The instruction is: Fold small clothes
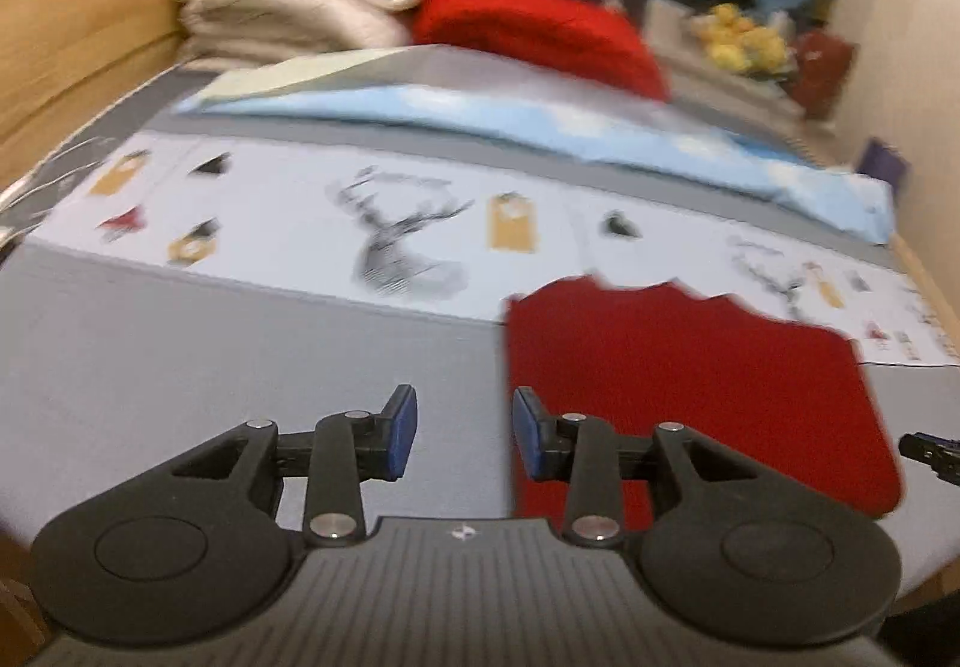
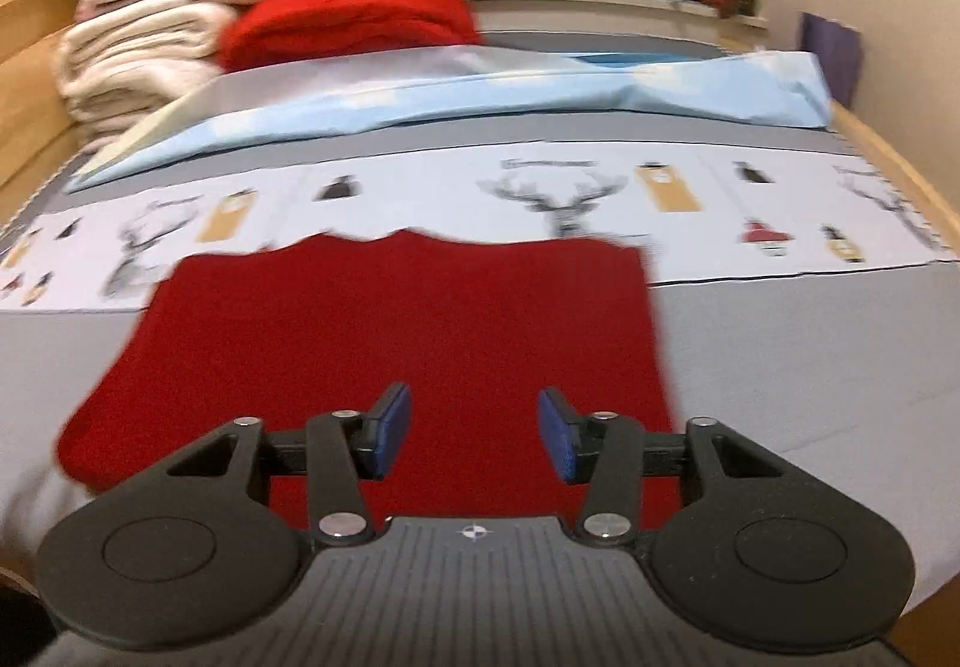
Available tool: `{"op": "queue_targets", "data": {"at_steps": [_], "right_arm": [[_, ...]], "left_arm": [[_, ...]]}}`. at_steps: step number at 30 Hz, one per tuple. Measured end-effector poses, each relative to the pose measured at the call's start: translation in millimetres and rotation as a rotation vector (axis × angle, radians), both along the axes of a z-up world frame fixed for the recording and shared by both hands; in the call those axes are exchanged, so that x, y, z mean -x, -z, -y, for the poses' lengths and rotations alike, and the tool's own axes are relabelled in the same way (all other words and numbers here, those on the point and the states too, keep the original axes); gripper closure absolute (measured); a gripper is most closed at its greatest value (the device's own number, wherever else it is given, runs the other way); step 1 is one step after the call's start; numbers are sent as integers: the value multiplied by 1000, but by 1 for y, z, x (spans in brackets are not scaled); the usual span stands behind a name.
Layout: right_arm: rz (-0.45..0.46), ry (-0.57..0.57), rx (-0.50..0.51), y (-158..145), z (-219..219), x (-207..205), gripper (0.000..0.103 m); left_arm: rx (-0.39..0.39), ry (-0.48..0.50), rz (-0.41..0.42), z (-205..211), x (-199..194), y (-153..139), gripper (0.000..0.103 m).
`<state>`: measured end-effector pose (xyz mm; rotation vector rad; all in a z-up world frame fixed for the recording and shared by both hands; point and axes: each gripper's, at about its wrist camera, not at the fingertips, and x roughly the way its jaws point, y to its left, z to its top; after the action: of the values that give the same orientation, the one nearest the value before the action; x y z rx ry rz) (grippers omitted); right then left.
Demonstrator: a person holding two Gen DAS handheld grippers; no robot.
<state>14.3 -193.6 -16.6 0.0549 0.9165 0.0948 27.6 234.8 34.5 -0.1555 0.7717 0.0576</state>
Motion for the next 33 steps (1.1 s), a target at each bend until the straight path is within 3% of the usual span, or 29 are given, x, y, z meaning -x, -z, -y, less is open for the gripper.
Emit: {"op": "queue_targets", "data": {"at_steps": [3,9,11,15,18,21,25,28,29,33], "right_arm": [[7,-75,-25,6,-42,-1,93],[-33,-261,-70,29,-133,-13,92],[-28,-345,-55,36,-167,-11,86],[-15,-517,-28,55,-227,2,65],[1,-627,14,67,-258,12,54],[-9,-715,97,87,-285,20,48],[-5,-744,226,107,-301,22,47],[-3,-752,258,114,-307,20,45],[4,-756,269,114,-308,21,47],[17,-754,278,117,-305,15,76]], "left_arm": [[-46,-34,66,-10,11,-9,63],[11,-115,-6,-57,5,7,63],[25,-141,-15,-69,3,12,63],[59,-169,-22,-84,4,14,63],[45,-161,-26,-86,2,16,63],[31,-152,-35,-86,1,19,63],[25,-152,-44,-88,-1,21,63],[25,-157,-50,-90,-1,23,63],[27,-161,-51,-90,-2,23,63],[45,-176,-52,-91,-3,22,63]]}}
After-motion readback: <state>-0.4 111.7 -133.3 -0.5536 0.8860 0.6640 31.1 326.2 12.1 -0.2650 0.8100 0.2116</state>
